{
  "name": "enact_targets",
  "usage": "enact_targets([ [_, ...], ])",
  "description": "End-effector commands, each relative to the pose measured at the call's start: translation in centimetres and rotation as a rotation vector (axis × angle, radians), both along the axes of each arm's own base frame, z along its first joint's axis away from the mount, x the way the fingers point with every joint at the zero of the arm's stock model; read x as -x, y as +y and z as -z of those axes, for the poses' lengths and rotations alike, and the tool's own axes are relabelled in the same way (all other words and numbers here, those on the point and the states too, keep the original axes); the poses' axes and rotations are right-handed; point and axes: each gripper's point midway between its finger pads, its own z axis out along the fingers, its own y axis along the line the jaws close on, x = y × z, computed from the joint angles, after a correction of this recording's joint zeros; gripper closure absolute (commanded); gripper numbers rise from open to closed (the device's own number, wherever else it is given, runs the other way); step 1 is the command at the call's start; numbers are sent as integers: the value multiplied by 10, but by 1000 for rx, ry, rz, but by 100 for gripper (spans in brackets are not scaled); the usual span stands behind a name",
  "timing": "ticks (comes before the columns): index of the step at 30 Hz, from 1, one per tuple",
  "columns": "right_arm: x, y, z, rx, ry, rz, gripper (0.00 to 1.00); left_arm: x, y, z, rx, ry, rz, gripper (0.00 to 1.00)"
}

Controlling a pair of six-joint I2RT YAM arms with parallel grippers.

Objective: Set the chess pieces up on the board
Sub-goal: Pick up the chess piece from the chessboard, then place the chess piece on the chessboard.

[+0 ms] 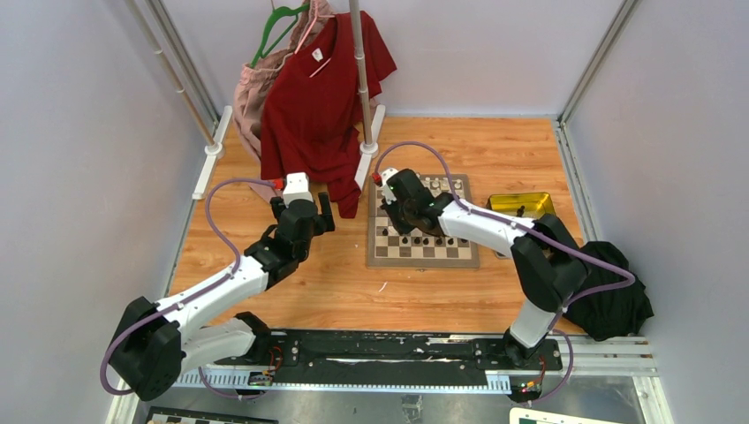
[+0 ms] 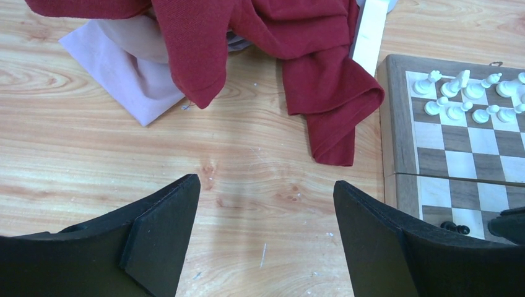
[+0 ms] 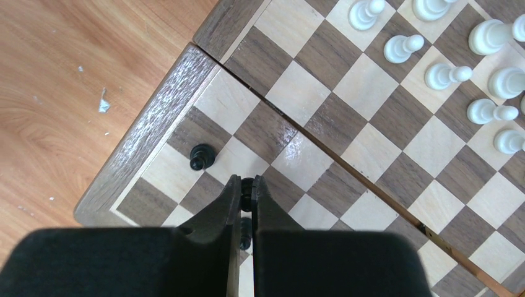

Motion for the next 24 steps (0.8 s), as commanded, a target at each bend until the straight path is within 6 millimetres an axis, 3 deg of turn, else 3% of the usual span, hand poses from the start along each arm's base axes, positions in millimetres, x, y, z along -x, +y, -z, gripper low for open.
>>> enact_targets([
  [1,9,-5,-15,-32,-12,-12,100,-5,0,-6,18,-24,-22,15],
  [10,27,2,-11,-27,5,-50,100,-7,-1,-8,24,-25,-23,15],
  [24,36,16,1,-18,28,-77,100,-8,-1,-10,17,-29,-20,15],
])
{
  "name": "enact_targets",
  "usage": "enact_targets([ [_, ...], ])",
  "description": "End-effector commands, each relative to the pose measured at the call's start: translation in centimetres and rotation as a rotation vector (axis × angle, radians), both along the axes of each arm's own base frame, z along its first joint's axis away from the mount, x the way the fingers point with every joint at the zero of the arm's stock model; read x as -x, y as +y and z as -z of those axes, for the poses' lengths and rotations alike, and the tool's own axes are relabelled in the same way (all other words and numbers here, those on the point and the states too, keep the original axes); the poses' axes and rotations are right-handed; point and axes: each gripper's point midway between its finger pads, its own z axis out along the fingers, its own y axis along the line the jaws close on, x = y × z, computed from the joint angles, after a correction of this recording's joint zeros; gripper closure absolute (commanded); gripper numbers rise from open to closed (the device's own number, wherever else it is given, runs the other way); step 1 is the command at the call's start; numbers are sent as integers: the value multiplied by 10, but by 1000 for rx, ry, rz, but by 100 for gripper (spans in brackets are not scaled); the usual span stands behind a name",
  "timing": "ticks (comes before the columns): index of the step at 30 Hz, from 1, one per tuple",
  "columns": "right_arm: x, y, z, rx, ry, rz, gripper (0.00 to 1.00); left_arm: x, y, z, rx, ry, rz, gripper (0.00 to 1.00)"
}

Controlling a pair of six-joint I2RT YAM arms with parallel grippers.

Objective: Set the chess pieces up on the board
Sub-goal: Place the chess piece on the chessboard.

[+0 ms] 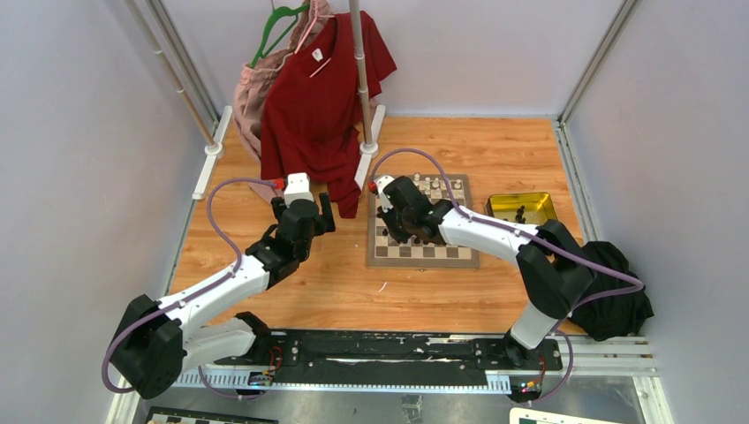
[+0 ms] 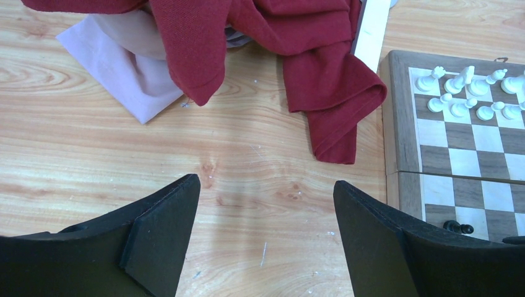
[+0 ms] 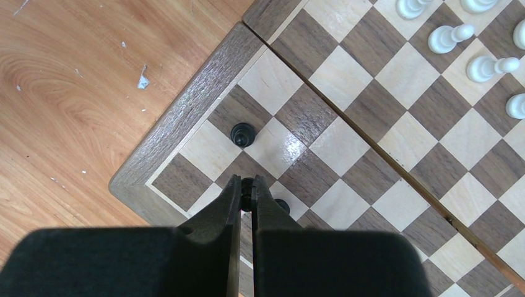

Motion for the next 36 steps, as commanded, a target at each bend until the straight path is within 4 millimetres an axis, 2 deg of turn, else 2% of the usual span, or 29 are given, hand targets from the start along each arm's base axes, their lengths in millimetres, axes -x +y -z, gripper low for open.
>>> enact_targets([
  [1,10,6,10,8,29,-19,100,-7,0,-15,22,-43,-20,15],
  [21,14,7,27,19,46,-20,97,-5,2,-12,23,-41,-20,15],
  [30,14,5,28,25,48,-16,85,-5,1,-10,26,-40,-18,15],
  [36,13,6,21,18,37,-15,77,-4,1,-10,29,-40,-19,15],
])
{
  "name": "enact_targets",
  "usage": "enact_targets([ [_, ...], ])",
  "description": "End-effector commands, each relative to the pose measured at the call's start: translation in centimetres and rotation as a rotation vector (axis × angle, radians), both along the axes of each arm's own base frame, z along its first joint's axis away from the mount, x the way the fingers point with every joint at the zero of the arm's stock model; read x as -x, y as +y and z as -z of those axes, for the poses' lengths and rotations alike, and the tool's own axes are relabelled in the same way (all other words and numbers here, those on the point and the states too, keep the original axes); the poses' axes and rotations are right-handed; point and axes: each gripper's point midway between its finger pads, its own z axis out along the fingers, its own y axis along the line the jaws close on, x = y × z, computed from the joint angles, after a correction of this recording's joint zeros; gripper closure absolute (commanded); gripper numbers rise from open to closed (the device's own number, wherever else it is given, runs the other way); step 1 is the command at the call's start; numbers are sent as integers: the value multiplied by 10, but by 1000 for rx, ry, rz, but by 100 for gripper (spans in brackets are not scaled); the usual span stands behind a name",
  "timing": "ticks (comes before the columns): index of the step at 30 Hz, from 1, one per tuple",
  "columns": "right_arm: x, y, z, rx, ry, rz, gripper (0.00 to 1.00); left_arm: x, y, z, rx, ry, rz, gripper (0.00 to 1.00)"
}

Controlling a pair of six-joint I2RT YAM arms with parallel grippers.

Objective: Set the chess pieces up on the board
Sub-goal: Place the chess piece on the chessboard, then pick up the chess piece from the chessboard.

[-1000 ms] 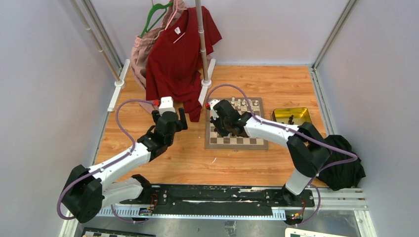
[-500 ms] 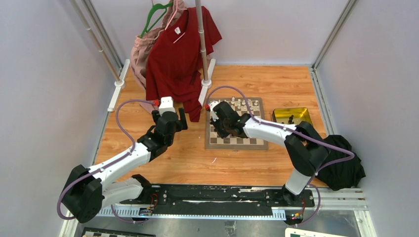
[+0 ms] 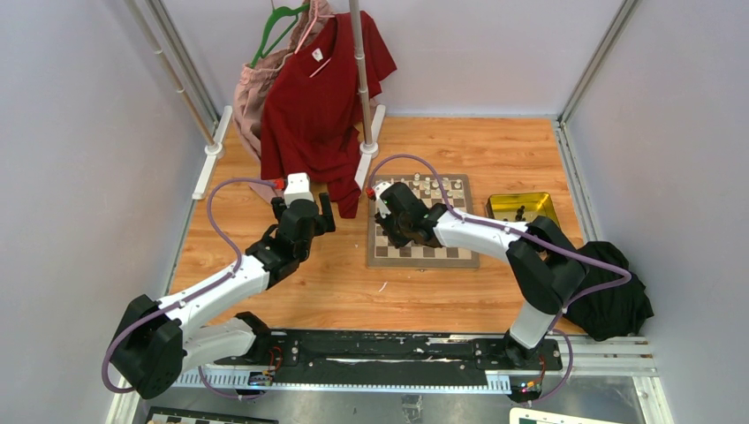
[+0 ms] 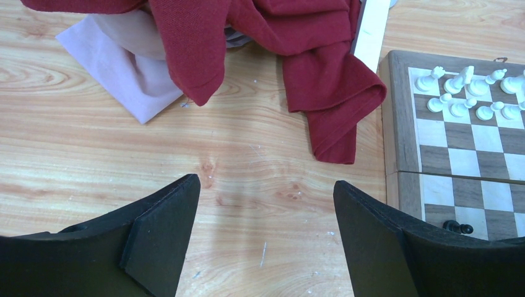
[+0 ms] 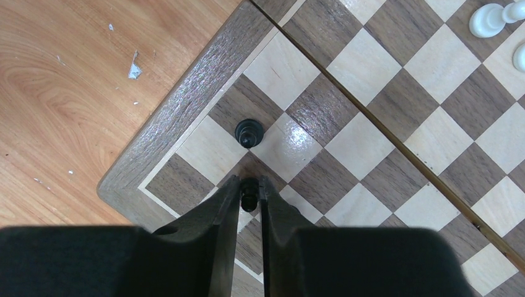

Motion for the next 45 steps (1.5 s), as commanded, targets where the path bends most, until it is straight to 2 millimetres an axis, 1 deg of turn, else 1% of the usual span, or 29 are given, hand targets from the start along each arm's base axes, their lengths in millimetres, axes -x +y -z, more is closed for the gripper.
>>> enact_targets([
  [1,6,4,-4,-7,1,-11,77,-4,1,-9,28,-38,-19,15],
  [6,5,5,-15,-11,-19,-11,74,-4,1,-10,33,-41,-19,15],
  [15,0,9,-23,-15,-32,-13,70,-3,1,-13,35,-46,-18,15],
  [21,-8,14,-31,-15,-53,-15,68,-3,2,-12,33,-46,-20,15],
  [26,-10,18,-29,-1,-46,-27,64,-3,2,-12,33,-44,-21,15],
  [32,-16,21,-24,11,-45,-29,64,-3,4,-13,30,-50,-31,14],
  [45,-29,22,-15,19,-31,-20,65,-3,5,-12,22,-50,-30,14],
])
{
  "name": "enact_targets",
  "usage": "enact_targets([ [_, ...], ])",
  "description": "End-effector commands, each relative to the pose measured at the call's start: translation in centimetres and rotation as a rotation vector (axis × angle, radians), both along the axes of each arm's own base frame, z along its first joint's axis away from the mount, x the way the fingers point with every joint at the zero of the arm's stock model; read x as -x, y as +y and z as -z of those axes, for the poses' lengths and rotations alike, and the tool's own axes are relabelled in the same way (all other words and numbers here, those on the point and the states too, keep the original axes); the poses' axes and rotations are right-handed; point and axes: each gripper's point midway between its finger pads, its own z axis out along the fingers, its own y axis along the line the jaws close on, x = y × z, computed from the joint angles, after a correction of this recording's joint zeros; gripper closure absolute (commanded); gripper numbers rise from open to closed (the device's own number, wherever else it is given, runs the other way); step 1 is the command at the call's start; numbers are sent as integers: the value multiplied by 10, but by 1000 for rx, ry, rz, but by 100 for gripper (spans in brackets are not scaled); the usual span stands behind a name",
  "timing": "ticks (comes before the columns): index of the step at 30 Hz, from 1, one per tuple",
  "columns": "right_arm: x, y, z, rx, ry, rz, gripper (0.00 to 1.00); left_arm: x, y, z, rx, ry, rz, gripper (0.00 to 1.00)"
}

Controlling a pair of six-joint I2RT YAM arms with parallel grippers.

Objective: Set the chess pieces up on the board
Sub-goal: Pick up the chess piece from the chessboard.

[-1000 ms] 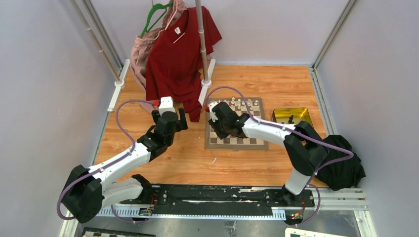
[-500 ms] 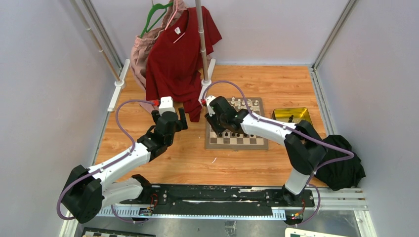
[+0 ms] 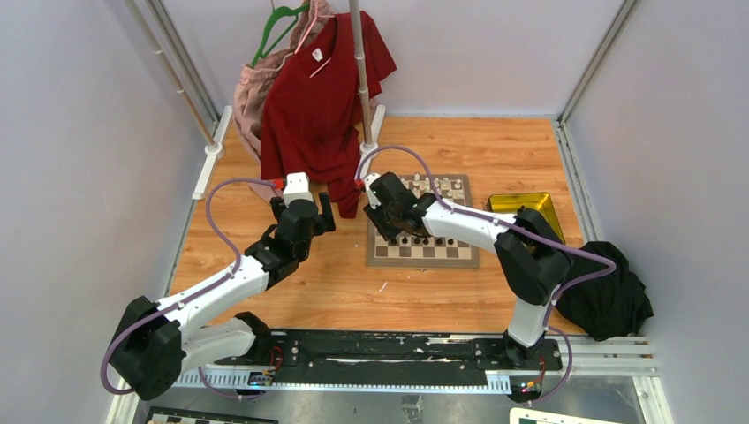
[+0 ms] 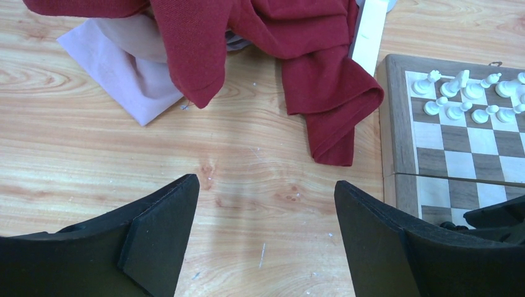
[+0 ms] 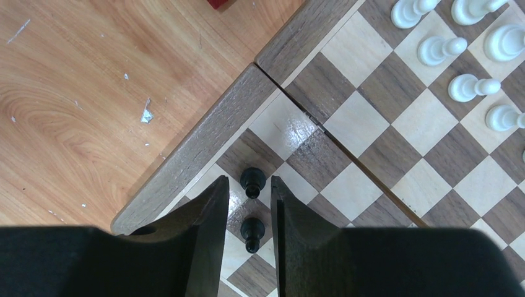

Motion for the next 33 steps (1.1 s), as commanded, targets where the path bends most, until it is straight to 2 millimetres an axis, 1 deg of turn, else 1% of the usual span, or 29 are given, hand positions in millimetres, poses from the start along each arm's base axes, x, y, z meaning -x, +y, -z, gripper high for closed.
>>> enact_targets([
  [1,-10,1,-4,7,-15,-1,66,-4,4,-10,17,-42,-28,14],
  [6,-11,0,-1,7,-5,1,71,-4,5,-9,13,-40,-30,14],
  [8,-11,0,-1,5,0,1,75,-4,4,-8,14,-38,-28,14],
  [10,-10,-1,0,2,4,4,77,-4,4,-8,13,-36,-28,14],
  [15,-10,-3,1,0,6,7,88,-5,3,-6,12,-32,-27,14],
  [19,-9,-5,1,-1,5,9,93,-4,3,-5,12,-30,-28,14],
  [23,-2,-1,-1,-25,26,-17,96,-4,4,-4,13,-28,-28,14],
  [26,1,0,-8,-44,22,-23,97,-3,4,-6,17,-30,-31,14],
  [33,11,0,-17,-61,19,-36,98,-3,3,-7,33,-27,-30,14],
])
